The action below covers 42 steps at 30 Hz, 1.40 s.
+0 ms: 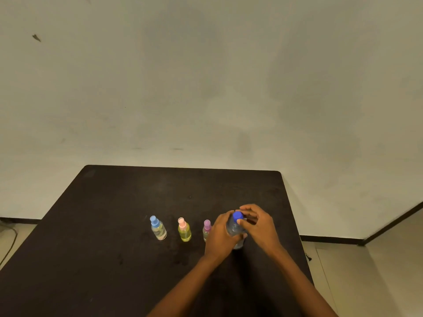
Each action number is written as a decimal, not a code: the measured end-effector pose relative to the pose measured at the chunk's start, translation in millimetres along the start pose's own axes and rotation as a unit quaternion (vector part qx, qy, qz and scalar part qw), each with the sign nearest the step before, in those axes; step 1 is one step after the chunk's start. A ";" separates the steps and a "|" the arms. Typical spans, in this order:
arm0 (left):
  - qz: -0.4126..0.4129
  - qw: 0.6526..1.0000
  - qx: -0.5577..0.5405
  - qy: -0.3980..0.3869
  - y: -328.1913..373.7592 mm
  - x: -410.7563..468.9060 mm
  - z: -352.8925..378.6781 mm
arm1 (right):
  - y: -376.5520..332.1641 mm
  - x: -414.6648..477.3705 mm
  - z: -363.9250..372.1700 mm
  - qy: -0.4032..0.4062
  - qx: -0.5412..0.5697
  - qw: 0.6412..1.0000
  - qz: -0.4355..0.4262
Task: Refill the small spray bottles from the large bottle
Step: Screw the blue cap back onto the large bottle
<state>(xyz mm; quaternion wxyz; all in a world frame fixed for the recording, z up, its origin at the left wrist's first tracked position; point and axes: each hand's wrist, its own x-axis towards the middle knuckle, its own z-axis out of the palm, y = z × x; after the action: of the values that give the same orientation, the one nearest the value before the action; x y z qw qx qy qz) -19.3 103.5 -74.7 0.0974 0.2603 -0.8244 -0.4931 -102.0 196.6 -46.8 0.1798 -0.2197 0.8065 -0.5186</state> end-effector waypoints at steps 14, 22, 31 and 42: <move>-0.010 1.000 -0.004 -0.013 1.4 2.0 0.2 | -4.5 4.7 -13.5 -0.046 -0.043 0.998 -0.029; -0.018 1.000 -0.017 -0.020 -7.2 1.5 7.6 | -29.8 23.4 -29.3 -0.181 -0.316 0.918 -0.158; -0.002 0.999 -0.032 -0.006 -15.0 7.0 10.4 | -31.5 24.2 -18.3 -0.163 -0.405 0.881 -0.182; 0.008 0.997 -0.060 -0.053 -19.3 10.4 9.3 | -29.0 20.2 -9.1 -0.092 -0.409 0.905 -0.077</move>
<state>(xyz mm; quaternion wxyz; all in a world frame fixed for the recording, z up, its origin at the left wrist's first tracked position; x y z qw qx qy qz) -25.5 97.8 -97.0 0.0731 0.2215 -0.7994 -0.5537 -118.7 181.9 -17.9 0.1068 -0.3823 0.9081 -0.1333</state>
